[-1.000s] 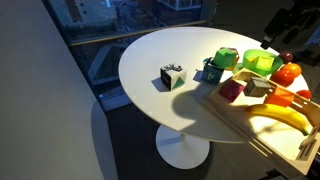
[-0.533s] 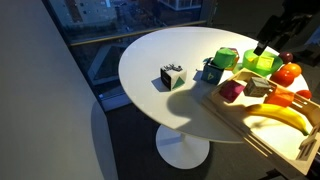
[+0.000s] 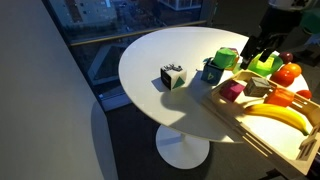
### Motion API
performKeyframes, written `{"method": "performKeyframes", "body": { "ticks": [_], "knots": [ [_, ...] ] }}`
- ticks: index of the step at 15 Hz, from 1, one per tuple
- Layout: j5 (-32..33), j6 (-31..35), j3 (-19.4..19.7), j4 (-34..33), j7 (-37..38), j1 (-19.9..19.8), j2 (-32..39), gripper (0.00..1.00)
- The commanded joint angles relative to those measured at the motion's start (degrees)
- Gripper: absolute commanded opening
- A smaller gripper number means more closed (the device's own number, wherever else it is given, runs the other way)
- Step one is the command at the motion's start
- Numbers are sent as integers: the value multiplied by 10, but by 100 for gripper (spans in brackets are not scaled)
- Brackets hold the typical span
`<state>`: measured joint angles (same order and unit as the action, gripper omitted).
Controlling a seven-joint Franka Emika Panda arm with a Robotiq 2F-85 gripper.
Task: Remove the pink block from the crate and put it on the table
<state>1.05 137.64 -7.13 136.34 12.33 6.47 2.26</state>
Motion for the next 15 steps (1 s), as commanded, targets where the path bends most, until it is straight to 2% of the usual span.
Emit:
{"method": "performKeyframes", "body": {
  "ticks": [1, 15],
  "knots": [
    [40, 10, 0, -28, 27, 12, 47, 100],
    [87, 90, 12, -48, 22, 59, 141, 100]
  ]
}}
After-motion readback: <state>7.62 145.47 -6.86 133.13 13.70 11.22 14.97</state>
